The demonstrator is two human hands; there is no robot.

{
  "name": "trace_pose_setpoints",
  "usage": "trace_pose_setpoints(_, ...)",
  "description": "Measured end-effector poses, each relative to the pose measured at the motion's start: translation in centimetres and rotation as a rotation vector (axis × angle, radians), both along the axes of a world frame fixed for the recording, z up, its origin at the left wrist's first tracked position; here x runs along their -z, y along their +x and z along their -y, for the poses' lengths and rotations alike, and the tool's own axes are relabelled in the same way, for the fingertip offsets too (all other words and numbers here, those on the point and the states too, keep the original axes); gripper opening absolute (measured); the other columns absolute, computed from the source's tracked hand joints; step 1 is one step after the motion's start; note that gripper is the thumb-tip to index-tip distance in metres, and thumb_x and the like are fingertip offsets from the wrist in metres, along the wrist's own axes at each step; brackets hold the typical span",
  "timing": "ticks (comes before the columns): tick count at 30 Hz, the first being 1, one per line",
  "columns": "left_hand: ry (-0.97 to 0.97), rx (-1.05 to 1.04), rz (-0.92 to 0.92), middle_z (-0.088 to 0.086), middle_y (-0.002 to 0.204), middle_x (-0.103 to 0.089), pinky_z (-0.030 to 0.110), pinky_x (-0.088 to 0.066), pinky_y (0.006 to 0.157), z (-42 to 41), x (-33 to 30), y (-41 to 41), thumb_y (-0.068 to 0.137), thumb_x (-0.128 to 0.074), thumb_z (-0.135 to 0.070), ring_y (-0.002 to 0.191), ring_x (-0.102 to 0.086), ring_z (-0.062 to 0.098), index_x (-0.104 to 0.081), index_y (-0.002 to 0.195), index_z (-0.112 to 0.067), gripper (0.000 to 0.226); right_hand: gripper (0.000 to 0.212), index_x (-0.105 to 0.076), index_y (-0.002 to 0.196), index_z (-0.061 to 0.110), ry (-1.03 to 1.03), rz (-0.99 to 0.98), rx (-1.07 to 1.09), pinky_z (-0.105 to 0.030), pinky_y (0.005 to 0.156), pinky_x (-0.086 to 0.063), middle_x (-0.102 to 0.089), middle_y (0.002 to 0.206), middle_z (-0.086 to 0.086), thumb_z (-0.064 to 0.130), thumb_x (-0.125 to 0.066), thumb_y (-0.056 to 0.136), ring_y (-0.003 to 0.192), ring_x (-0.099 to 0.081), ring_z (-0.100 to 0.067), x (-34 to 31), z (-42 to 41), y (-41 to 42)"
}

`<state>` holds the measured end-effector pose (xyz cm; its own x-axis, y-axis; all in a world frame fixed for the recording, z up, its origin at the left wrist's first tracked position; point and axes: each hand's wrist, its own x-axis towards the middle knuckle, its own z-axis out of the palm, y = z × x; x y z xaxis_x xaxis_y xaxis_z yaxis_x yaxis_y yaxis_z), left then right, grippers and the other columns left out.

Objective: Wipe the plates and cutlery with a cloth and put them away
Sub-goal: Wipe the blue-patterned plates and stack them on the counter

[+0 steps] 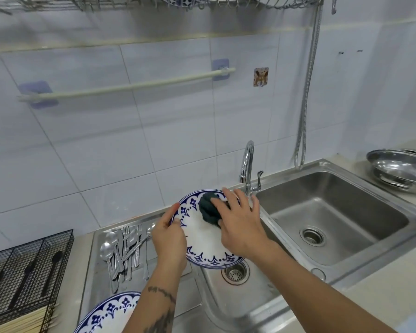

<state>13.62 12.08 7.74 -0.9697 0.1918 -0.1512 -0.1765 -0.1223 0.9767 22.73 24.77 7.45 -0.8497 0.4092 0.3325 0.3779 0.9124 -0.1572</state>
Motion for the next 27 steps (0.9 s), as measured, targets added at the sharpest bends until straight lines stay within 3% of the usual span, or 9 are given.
trace_pose_setpoints(2, 0.053, 0.006, 0.067, -0.004, 0.096, -0.075, 0.032, -0.058, 0.071, 1.2, -0.2, -0.2, 0.097, -0.047, 0.005, 0.084, -0.071, 0.019, -0.072, 0.112, -0.025, 0.043, 0.065, -0.024, 0.151, 0.021, 0.133, 0.242, 0.060, -0.065, 0.113, 0.003, 0.000, 0.163, -0.013, 0.042, -0.045, 0.093, 0.148, 0.009, -0.040, -0.3, 1.3, 0.1)
trace_pose_setpoints(4, 0.105, 0.005, 0.111, -0.001, 0.094, -0.077, 0.038, -0.060, 0.079, 2.6, -0.5, -0.7, 0.096, -0.049, 0.007, 0.087, -0.072, 0.024, -0.072, 0.115, -0.022, 0.042, 0.073, -0.014, 0.154, 0.012, 0.135, 0.332, 0.062, -0.063, 0.115, 0.002, 0.003, 0.163, -0.016, 0.045, -0.040, 0.095, 0.147, 0.011, -0.040, -0.5, 3.4, 0.4)
trace_pose_setpoints(7, 0.159, 0.002, 0.146, 0.001, 0.086, -0.079, 0.046, -0.059, 0.086, 4.8, -0.4, -2.2, 0.096, -0.050, 0.007, 0.085, -0.071, 0.028, -0.071, 0.117, -0.020, 0.041, 0.075, -0.001, 0.155, 0.006, 0.039, 0.333, -0.031, -0.050, 0.120, -0.006, 0.000, 0.163, -0.014, 0.036, -0.040, 0.097, 0.148, -0.001, -0.035, -0.9, 7.1, 0.8)
trace_pose_setpoints(11, 0.175, 0.071, 0.140, 0.009, 0.110, -0.075, 0.047, -0.054, 0.096, 7.3, -0.8, -3.7, 0.099, -0.048, 0.003, 0.105, -0.069, 0.030, -0.075, 0.108, -0.025, 0.040, 0.069, 0.006, 0.155, 0.013, -0.158, 0.320, -0.287, -0.040, 0.122, 0.002, 0.014, 0.164, -0.005, 0.027, -0.035, 0.101, 0.150, 0.012, -0.023, -0.8, 10.6, -1.5)
trace_pose_setpoints(14, 0.188, 0.104, 0.116, 0.009, 0.111, -0.075, 0.046, -0.053, 0.098, 9.3, -0.9, -4.0, 0.098, -0.049, 0.004, 0.108, -0.069, 0.029, -0.075, 0.110, -0.023, 0.039, 0.066, 0.005, 0.156, 0.014, -0.127, 0.245, -0.279, -0.040, 0.121, 0.007, 0.014, 0.164, -0.002, 0.032, -0.029, 0.103, 0.149, 0.016, -0.019, -0.5, 11.5, -4.6)
trace_pose_setpoints(17, 0.186, 0.080, 0.092, 0.007, 0.105, -0.077, 0.048, -0.055, 0.095, 12.3, -1.1, -5.0, 0.097, -0.051, 0.003, 0.102, -0.072, 0.028, -0.076, 0.111, -0.023, 0.038, 0.068, 0.000, 0.156, 0.011, 0.011, 0.259, -0.105, -0.049, 0.121, 0.006, 0.004, 0.165, -0.007, 0.041, -0.025, 0.101, 0.150, 0.011, -0.025, -0.5, 12.6, -6.2)
trace_pose_setpoints(20, 0.173, 0.016, 0.073, 0.002, 0.091, -0.079, 0.042, -0.057, 0.088, 15.8, -1.1, -6.6, 0.095, -0.055, 0.003, 0.087, -0.073, 0.023, -0.076, 0.109, -0.022, 0.036, 0.069, -0.017, 0.153, 0.007, 0.115, 0.264, -0.033, -0.053, 0.120, -0.001, -0.008, 0.163, -0.013, 0.045, -0.030, 0.096, 0.150, 0.002, -0.032, -0.8, 15.5, -5.9)
trace_pose_setpoints(24, 0.207, 0.032, 0.065, 0.007, 0.105, -0.077, 0.047, -0.057, 0.093, 19.8, -1.0, -7.6, 0.095, -0.054, 0.005, 0.100, -0.072, 0.029, -0.077, 0.102, -0.024, 0.038, 0.071, -0.004, 0.156, 0.012, -0.044, 0.188, -0.222, -0.042, 0.123, -0.004, 0.004, 0.165, -0.006, 0.040, -0.036, 0.099, 0.151, 0.006, -0.022, -0.3, 20.1, -6.9)
trace_pose_setpoints(27, 0.220, 0.029, 0.069, 0.008, 0.105, -0.077, 0.037, -0.059, 0.081, 22.1, -1.2, -7.7, 0.095, -0.054, 0.007, 0.094, -0.073, 0.026, -0.076, 0.101, -0.022, 0.036, 0.072, -0.001, 0.156, 0.012, -0.046, 0.242, -0.145, -0.043, 0.123, -0.003, 0.011, 0.164, -0.007, 0.047, -0.028, 0.100, 0.150, 0.012, -0.024, 0.5, 22.4, -7.1)
